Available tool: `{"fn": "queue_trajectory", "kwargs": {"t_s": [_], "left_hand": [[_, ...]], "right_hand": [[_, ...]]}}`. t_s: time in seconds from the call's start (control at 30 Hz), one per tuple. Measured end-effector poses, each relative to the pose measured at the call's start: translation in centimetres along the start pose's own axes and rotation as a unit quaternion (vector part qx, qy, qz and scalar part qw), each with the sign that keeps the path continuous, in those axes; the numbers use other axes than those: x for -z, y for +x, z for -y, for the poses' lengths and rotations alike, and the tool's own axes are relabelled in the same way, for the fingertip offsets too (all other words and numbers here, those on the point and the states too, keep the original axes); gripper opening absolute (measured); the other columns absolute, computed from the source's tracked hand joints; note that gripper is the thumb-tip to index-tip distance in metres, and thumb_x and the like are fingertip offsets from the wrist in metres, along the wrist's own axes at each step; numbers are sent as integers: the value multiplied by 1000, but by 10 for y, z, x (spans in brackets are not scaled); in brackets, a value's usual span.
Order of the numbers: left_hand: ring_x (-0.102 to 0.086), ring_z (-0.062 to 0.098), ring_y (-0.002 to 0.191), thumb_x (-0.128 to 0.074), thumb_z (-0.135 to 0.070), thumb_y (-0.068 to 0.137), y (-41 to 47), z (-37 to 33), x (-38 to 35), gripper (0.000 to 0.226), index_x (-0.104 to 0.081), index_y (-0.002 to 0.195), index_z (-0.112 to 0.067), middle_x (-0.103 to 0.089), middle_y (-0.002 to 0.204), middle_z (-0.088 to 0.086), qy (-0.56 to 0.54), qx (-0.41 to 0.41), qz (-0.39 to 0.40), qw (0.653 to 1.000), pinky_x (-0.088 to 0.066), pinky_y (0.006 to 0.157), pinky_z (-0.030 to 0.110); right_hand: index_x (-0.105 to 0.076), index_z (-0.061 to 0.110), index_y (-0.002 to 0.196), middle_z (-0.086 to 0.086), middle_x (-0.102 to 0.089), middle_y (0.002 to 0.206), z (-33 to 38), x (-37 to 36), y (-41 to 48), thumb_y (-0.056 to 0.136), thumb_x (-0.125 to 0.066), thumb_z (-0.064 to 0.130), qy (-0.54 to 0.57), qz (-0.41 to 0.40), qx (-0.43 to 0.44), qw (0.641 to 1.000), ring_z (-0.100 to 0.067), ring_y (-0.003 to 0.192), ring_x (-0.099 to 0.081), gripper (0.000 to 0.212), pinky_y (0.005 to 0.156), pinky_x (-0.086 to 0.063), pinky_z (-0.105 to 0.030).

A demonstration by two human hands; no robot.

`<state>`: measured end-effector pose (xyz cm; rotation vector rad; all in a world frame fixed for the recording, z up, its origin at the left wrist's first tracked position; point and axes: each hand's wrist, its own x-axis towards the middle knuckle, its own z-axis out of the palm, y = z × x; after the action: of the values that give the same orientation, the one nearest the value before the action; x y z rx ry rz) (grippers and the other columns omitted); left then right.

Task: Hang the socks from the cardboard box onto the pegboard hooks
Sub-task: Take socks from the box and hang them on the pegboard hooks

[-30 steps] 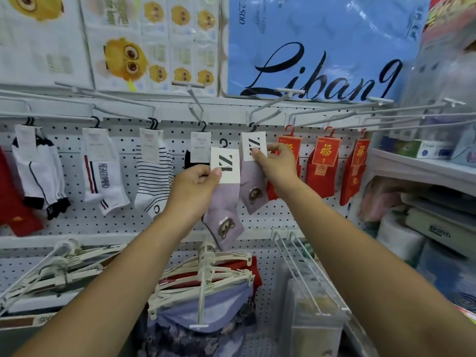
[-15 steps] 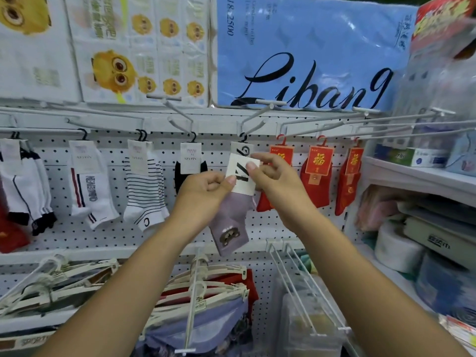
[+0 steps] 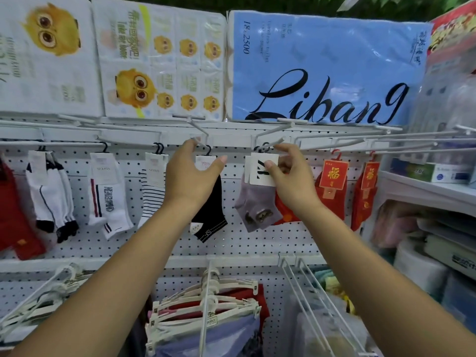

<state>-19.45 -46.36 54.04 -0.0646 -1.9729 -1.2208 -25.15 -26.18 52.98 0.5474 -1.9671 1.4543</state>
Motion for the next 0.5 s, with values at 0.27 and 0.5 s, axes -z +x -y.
{"fn": "queue_trajectory", "kwargs": {"t_s": [0.27,0.5], "left_hand": [[-53,8,129,-74,-35,91,6,11,0,50,-57,137,-23,-61,134,-6,-43,-38,29,998,-41,105,27],[-54,3,129,-72,-32,93,1,24,12,50,-56,140,-29,-62,137,-9,-49,-47,55,996,-41,110,28]], "right_hand": [[-58,30,130,-5,-61,105,-12,-15,13,96,-66,23,-43,10,-8,999,-20,92,-64,35,85,-57,-37],[-54,21,136,3,-57,104,-13,-17,8,96,-66,24,-84,-9,-12,996,-6,87,-58,42,74,-48,-19]]}}
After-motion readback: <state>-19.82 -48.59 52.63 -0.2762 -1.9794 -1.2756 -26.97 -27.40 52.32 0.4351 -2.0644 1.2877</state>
